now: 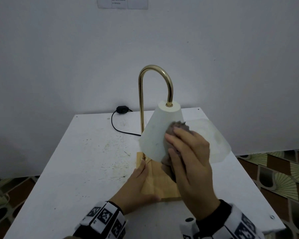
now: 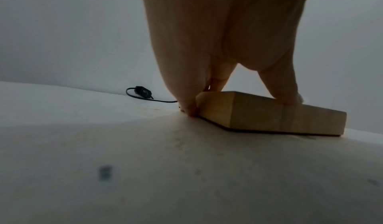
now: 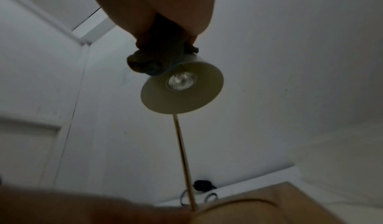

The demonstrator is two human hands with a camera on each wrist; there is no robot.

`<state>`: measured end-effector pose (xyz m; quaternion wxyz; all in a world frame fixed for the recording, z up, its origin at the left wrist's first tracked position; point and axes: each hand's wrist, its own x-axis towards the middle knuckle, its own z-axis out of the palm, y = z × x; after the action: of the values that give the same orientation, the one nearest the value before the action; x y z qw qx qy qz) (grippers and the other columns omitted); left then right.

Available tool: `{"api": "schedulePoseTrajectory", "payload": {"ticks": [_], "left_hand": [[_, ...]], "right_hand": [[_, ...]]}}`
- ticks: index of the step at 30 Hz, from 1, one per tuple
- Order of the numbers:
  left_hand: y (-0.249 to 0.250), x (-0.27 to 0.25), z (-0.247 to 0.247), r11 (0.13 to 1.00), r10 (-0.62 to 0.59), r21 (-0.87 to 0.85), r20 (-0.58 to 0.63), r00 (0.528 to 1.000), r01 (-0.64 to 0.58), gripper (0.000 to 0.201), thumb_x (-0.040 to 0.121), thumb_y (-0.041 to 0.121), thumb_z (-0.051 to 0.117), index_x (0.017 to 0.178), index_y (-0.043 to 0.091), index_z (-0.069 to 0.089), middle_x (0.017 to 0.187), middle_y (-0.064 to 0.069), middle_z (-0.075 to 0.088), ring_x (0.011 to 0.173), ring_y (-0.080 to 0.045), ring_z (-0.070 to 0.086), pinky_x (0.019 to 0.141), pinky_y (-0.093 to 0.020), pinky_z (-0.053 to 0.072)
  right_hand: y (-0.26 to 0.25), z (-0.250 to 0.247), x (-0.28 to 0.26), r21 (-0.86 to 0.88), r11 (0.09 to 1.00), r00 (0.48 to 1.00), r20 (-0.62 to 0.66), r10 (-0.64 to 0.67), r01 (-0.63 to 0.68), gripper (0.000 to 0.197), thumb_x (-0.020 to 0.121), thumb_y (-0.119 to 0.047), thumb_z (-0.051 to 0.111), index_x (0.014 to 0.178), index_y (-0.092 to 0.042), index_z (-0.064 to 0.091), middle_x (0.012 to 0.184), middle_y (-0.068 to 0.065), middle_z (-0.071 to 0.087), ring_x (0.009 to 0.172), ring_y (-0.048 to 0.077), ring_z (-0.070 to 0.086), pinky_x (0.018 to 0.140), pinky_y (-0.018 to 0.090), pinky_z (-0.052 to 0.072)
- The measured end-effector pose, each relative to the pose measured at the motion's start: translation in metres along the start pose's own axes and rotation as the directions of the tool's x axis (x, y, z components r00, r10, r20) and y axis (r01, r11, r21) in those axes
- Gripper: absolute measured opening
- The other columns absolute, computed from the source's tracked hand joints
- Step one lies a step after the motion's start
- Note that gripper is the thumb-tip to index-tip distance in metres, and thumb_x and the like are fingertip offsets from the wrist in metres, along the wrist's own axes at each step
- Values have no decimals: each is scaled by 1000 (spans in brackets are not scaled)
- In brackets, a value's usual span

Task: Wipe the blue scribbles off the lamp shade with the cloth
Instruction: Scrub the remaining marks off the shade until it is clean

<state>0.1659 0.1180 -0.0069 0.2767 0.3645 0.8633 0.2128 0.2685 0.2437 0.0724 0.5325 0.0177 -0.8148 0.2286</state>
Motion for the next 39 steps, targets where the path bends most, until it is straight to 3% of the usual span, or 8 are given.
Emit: {"api": "schedulePoseTrajectory", "payload": {"ticks": [5,8,12,17,20,27,34,39], "left_hand": [[-5,0,-6,1000,29,-12,7,1000,-29,113,62,79,35,149,24,-10,142,25,-21,144,-7,0,111,-18,5],[-6,0,-6,999,48,-11,-7,999,-48,94,85,59,48,149,21,-9,150,19,-21,144,-6,-1,113,-19,5],[-3,1,-5,999,31,8,2,1000,-31,89,89,51,50,149,20,-9,155,11,-19,145,-11,-2,116,-24,6],[-2,4,-4,1000,26,0,3,1000,-26,90,90,48,52,149,19,-10,154,11,-20,146,-13,-3,116,-25,6],[-3,5,-3,1000,15,24,23,1000,-16,90,90,49,50,149,19,-12,154,9,-22,146,-14,-4,116,-26,6],[0,2,-5,1000,12,16,28,1000,-12,90,90,50,50,149,19,-10,155,10,-22,146,-13,-4,117,-26,7],[1,3,-6,999,19,51,19,1000,-20,91,90,49,50,149,17,-12,156,7,-20,145,-11,-1,114,-22,6],[1,3,-7,997,14,77,38,999,-17,91,90,52,47,148,17,-14,154,8,-23,145,-12,-5,115,-23,4]], "right_hand": [[14,-9,-26,-90,995,994,108,-33,43,30,102,-27,35,123,-12,50,132,-1,45,124,16,38,109,22,29],[18,-12,-23,9,994,994,-3,109,-109,27,99,-21,38,118,-15,56,129,-5,47,121,16,45,106,23,33],[12,-5,0,120,967,967,-101,235,-223,28,94,-17,42,116,-10,59,125,-2,51,117,21,49,103,20,35],[2,2,-11,-68,998,1000,19,-10,11,26,99,-19,39,120,-11,52,129,2,45,121,20,39,106,24,32],[11,-4,-30,-133,989,995,87,-51,62,28,103,-26,34,119,-12,51,128,1,46,119,20,41,104,25,36],[15,-8,-8,108,957,955,-98,280,-270,26,95,-19,41,111,-12,61,120,-6,55,113,18,51,100,15,35],[3,1,-21,-56,998,1000,14,-8,9,26,101,-24,35,116,-12,53,125,0,50,116,21,43,103,25,36],[15,-9,-26,3,994,994,12,105,-105,30,101,-25,35,111,-13,61,122,-4,54,113,19,48,103,19,33]]}}
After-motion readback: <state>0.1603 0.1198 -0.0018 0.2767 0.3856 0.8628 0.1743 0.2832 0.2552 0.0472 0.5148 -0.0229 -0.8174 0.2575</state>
